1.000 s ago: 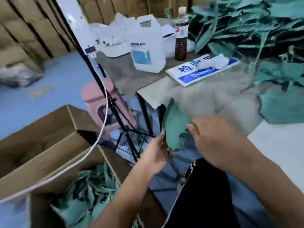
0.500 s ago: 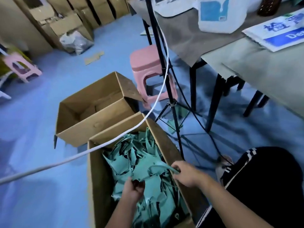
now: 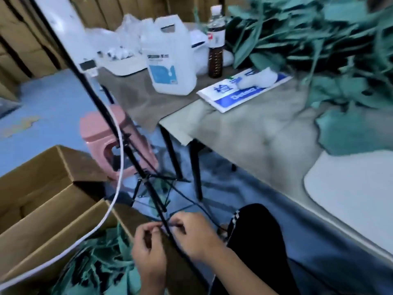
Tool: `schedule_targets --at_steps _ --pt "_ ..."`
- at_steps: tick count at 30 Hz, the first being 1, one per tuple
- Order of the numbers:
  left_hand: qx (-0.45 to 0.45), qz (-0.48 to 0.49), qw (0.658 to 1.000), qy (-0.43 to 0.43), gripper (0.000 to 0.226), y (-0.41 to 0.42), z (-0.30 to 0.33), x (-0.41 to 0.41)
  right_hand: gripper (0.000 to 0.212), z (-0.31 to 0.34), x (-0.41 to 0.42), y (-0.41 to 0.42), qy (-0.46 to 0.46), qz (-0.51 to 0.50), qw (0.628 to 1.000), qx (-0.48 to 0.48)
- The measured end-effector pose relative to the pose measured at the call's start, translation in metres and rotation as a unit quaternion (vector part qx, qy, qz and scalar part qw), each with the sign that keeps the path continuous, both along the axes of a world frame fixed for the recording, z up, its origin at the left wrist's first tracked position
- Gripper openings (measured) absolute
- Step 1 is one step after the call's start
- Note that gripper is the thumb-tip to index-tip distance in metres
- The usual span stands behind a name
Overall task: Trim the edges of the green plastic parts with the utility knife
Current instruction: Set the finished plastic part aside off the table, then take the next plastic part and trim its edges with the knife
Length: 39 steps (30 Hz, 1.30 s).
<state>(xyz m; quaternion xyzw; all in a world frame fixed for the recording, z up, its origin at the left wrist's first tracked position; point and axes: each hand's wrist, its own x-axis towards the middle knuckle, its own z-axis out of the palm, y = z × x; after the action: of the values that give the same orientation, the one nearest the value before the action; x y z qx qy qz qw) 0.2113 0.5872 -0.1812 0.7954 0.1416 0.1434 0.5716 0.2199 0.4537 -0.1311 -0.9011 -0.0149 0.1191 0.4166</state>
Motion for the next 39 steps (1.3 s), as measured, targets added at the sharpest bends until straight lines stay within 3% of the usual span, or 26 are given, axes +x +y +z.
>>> schedule_targets --at_steps 3,6,9,11,12,14,17,19,20,23,24,26,28,30,31,32,34,36,37,39 --pt "-0.023 -0.115 0.979 -0.167 0.016 -0.100 0.074 0.016 0.015 0.061 -0.004 -0.073 -0.182 -0.093 0.979 -0.020" --pt "-0.079 -0.199 0.942 -0.257 0.015 -0.195 0.134 0.015 0.017 0.114 -0.029 -0.152 -0.293 -0.206 0.933 -0.042" --pt "-0.107 -0.301 0.906 -0.277 0.014 -0.292 0.174 0.003 0.016 0.150 -0.074 -0.236 -0.404 -0.371 0.825 -0.140" --pt "-0.096 -0.343 0.897 -0.261 0.013 -0.346 0.186 -0.006 0.016 0.159 -0.103 -0.286 -0.410 -0.466 0.735 -0.273" --pt "-0.086 -0.363 0.895 -0.244 0.012 -0.373 0.189 -0.013 0.027 0.161 -0.119 -0.311 -0.371 -0.516 0.699 -0.328" --pt "-0.047 -0.399 0.890 -0.218 0.009 -0.417 0.188 -0.022 0.062 0.160 -0.145 -0.352 -0.267 -0.582 0.667 -0.382" --pt "0.069 -0.415 0.884 -0.204 0.007 -0.465 0.182 -0.028 0.100 0.152 -0.167 -0.396 -0.122 -0.592 0.701 -0.378" --pt "0.119 -0.425 0.881 -0.170 0.008 -0.488 0.178 -0.034 0.105 0.141 -0.175 -0.417 -0.041 -0.585 0.732 -0.347" --pt "0.129 -0.440 0.875 -0.154 0.009 -0.497 0.176 -0.038 0.093 0.136 -0.178 -0.424 -0.027 -0.583 0.743 -0.328" --pt "0.131 -0.502 0.840 -0.159 0.009 -0.521 0.169 -0.059 0.028 0.125 -0.186 -0.439 -0.087 -0.582 0.751 -0.299" --pt "0.119 -0.519 0.830 -0.164 0.008 -0.527 0.168 -0.066 0.019 0.123 -0.189 -0.442 -0.120 -0.588 0.746 -0.289" --pt "0.088 -0.541 0.819 -0.168 0.008 -0.538 0.168 -0.075 0.015 0.127 -0.199 -0.449 -0.182 -0.616 0.715 -0.275" --pt "0.086 -0.541 0.817 -0.182 0.009 -0.548 0.166 -0.075 0.017 0.135 -0.217 -0.457 -0.226 -0.667 0.647 -0.292" --pt "0.144 -0.543 0.803 -0.200 0.013 -0.555 0.159 -0.069 0.024 0.149 -0.241 -0.464 -0.263 -0.719 0.558 -0.320" --pt "0.198 -0.548 0.786 -0.207 0.022 -0.557 0.156 -0.065 0.028 0.157 -0.250 -0.465 -0.258 -0.730 0.540 -0.331" --pt "0.257 -0.551 0.765 -0.212 0.031 -0.560 0.153 -0.062 0.033 0.162 -0.255 -0.467 -0.210 -0.725 0.558 -0.345" --pt "0.338 -0.550 0.732 -0.219 0.043 -0.565 0.149 -0.058 0.043 0.170 -0.257 -0.470 0.001 -0.666 0.654 -0.359" --pt "0.334 -0.571 0.720 -0.210 0.048 -0.568 0.147 -0.053 0.051 0.174 -0.251 -0.466 0.161 -0.613 0.707 -0.312" --pt "0.320 -0.588 0.714 -0.206 0.050 -0.569 0.147 -0.051 0.055 0.175 -0.247 -0.464 0.179 -0.610 0.709 -0.304" --pt "0.307 -0.611 0.699 -0.208 0.050 -0.568 0.147 -0.049 0.055 0.179 -0.235 -0.459 0.094 -0.630 0.692 -0.340"
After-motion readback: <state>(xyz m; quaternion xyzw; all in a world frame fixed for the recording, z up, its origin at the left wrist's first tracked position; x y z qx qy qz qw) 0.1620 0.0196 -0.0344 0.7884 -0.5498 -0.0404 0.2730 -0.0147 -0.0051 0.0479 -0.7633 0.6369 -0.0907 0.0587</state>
